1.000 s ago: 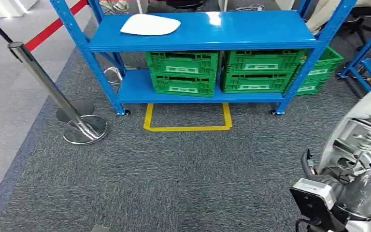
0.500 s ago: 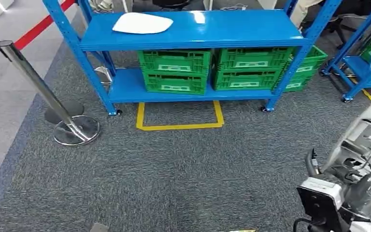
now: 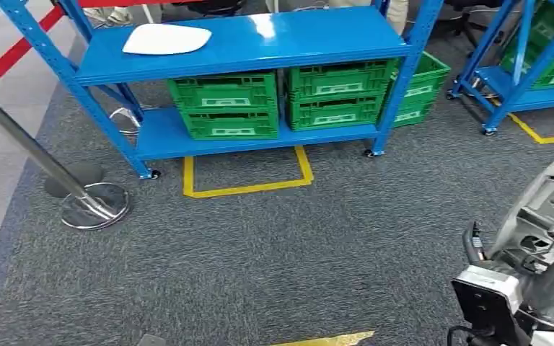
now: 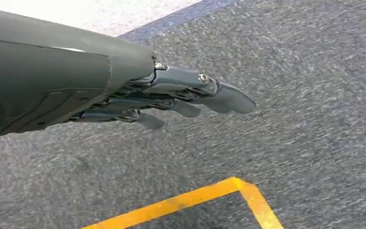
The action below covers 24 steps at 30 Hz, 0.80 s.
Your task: Take the parts from the cabinet and place them on the table.
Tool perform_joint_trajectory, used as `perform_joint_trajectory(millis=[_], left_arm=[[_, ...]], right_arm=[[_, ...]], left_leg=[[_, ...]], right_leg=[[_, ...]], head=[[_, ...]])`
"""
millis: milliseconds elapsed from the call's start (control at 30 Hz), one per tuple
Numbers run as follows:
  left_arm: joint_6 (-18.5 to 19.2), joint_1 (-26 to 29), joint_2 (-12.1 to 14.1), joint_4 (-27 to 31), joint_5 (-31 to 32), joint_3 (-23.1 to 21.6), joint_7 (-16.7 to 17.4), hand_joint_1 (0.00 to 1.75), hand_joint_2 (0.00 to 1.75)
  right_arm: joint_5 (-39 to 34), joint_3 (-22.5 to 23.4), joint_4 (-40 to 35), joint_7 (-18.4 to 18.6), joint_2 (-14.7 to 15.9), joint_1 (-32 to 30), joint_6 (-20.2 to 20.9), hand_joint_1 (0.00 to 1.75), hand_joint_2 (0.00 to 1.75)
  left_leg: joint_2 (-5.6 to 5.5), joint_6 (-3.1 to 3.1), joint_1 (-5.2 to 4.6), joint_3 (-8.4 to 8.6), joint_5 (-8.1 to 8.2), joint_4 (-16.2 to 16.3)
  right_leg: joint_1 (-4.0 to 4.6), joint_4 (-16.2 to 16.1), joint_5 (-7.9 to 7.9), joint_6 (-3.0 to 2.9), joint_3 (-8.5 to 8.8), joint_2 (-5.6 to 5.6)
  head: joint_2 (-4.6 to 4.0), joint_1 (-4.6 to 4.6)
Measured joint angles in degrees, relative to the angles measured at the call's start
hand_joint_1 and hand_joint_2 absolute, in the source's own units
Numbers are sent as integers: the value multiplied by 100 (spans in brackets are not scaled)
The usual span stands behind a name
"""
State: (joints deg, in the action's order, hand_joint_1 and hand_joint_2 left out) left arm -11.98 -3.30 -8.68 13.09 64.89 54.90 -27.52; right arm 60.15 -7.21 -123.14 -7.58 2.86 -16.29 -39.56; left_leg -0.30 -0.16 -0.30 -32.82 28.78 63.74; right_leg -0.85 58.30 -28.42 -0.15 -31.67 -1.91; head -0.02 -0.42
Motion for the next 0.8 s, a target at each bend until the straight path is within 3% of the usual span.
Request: perform_joint_trajectory(millis=[33, 67, 133, 200, 267, 300, 367, 400, 433, 500, 533, 567, 600, 700, 733, 767, 800], left_arm=[[0, 0, 19, 4, -2, 0, 0, 0, 175], [0, 4, 39, 7, -4, 0, 0, 0, 175], [2, -7, 28, 7, -15, 0, -4, 0, 175], [2, -22, 12, 9, -28, -9, -9, 0, 175], [4, -28, 7, 13, -31, -15, -20, 0, 175], [4, -23, 9, 13, -43, -15, -20, 0, 175], [4, -11, 0, 13, -44, -15, -20, 0, 175], [4, -10, -2, 13, -44, -15, -20, 0, 175], [4, -10, -7, 13, -44, -17, -20, 0, 175], [4, -16, -24, 13, -46, -20, -20, 0, 175], [4, -19, -24, 13, -46, -20, -20, 0, 175], [4, -17, -20, 18, -46, -20, -20, 0, 175], [4, -11, -20, 17, -48, -20, -20, 0, 175], [4, -15, -13, 20, -50, -20, -20, 0, 175], [2, -22, -11, 20, -50, -20, -20, 0, 175], [2, -24, -11, 20, -50, -20, -20, 0, 175], [2, -21, -11, 20, -50, -20, -20, 0, 175]], right_arm=[[-6, 11, -7, -2, 0, -1, 0, 164, 175], [-7, 13, -7, -9, 0, 11, 0, 164, 175], [-24, 17, -20, -15, 0, -5, 0, 164, 175], [-63, 59, -43, -15, 0, -48, 0, 164, 175], [-85, 96, -59, -22, -2, -53, 0, 164, 175], [-116, 107, -61, -26, 0, -47, 0, 164, 175], [-179, 146, -61, -24, 0, -74, 0, 164, 175], [-206, 153, -59, -22, 0, -93, 0, 164, 175], [-219, 155, -59, -22, 0, -101, 0, 164, 175], [-223, 164, -61, -24, 0, -100, 0, 164, 175], [-225, 173, -63, -24, 0, -96, 0, 164, 175], [-238, 186, -63, -24, 0, -87, 0, 164, 175], [-243, 195, -70, -26, 0, -95, 0, 164, 175], [-251, 249, -70, -26, 0, -143, 0, 164, 175], [-251, 251, -70, -28, -2, -141, 0, 164, 175], [-251, 251, -72, -26, 0, -138, 0, 164, 175], [-251, 254, -72, -28, 0, -141, 0, 164, 175]], left_leg=[[-169, 77, -10, 172, -144, -406], [-234, 120, -6, 210, -110, -466], [-186, 142, -34, 186, -115, -494], [-115, 163, -2, 243, -116, -749], [-30, 204, 21, 251, -181, -811], [7, 210, 17, 233, -186, -807], [111, 215, 2, 216, -190, -796], [155, 214, -1, 214, -191, -793], [198, 212, -1, 215, -192, -784], [276, 191, 4, 219, -176, -751], [311, 154, -4, 218, -153, -710], [332, 118, -57, 192, -130, -674], [356, 94, -63, 171, -134, -643], [490, 42, -54, 166, -142, -626], [342, -18, -33, 152, -44, -580], [186, -52, -17, 62, 164, -365], [116, -76, 3, -123, 446, 87]], right_leg=[[-22, -4, 9, 5, -10, -30], [18, 14, 25, 33, -39, -58], [-34, 9, 73, 106, -105, -126], [1, -14, 105, 191, -137, -166], [-2, 298, -187, 214, -328, 58], [-8, 706, -401, 233, -493, 109], [-20, 1590, -751, 285, -862, 133], [-23, 1688, -724, 301, -893, 138], [-26, 1523, -576, 311, -786, 148], [-31, 588, -107, 309, -275, 246], [-28, 66, 1, 313, -6, 443], [33, -35, -89, 289, 50, 557], [12, -25, -53, 192, 50, 473], [8, -17, -3, 107, -11, 339], [-13, -23, 24, 64, -19, 306], [-21, -23, 40, 30, -40, 269], [-21, -23, 53, 9, -68, 221]], head=[[0, 6], [0, 26], [0, -9], [0, -2], [0, 44], [0, 57], [0, 52], [0, 48], [0, 52], [0, 52], [0, 55], [0, 63], [0, 41], [0, 46], [0, 39], [0, 11], [0, 15]])
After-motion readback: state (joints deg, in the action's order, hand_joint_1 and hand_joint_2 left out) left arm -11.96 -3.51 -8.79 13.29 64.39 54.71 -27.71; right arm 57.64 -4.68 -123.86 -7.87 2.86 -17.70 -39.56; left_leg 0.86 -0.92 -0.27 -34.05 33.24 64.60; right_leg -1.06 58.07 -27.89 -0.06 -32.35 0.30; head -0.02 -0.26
